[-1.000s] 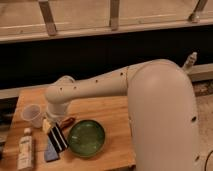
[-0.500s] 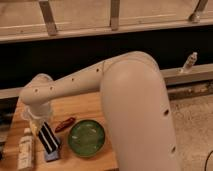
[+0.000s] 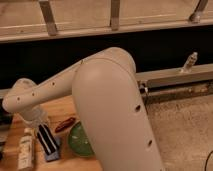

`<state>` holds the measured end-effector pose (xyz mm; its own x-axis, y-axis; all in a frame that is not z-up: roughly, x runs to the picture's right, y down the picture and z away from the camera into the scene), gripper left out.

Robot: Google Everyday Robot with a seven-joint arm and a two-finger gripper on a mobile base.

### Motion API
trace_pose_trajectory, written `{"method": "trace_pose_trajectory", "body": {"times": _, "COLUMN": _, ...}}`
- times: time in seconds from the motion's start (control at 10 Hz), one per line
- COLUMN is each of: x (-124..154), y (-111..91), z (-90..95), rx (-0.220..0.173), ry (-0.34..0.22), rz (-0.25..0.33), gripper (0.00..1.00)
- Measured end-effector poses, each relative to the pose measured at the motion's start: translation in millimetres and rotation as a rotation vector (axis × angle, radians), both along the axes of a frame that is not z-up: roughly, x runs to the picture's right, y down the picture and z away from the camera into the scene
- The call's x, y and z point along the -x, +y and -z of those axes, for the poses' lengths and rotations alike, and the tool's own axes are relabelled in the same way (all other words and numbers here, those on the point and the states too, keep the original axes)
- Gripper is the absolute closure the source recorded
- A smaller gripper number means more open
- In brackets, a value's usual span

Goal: Place the eraser on the white sponge

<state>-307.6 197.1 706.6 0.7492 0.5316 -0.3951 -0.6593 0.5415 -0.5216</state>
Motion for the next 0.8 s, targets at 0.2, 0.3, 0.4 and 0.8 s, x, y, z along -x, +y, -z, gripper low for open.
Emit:
{"method": "trace_pose_trajectory", "body": {"times": 0.2, "x": 2.4, "y": 7.7, "z": -12.7, "rx": 0.018, "ry": -0.022, "rz": -0.038, "gripper": 1.00}}
{"method": "trace_pose_trajectory", "body": {"times": 0.3, "x": 7.3, "y": 12.5, "z": -18.4, "rx": 0.022, "ry": -0.037, "rz": -0.046, "gripper": 1.00}}
{"method": "trace_pose_trajectory", "body": {"times": 0.4, "x": 12.3, "y": 16.6, "z": -22.7, "rx": 0.029, "ry": -0.056, "rz": -0.058, "gripper": 1.00}}
{"method": "trace_pose_trajectory", "body": {"times": 0.8, "x": 28.2, "y": 30.5, "z": -33.7, "rx": 0.069, "ry": -0.095, "rz": -0.082, "gripper": 0.93}}
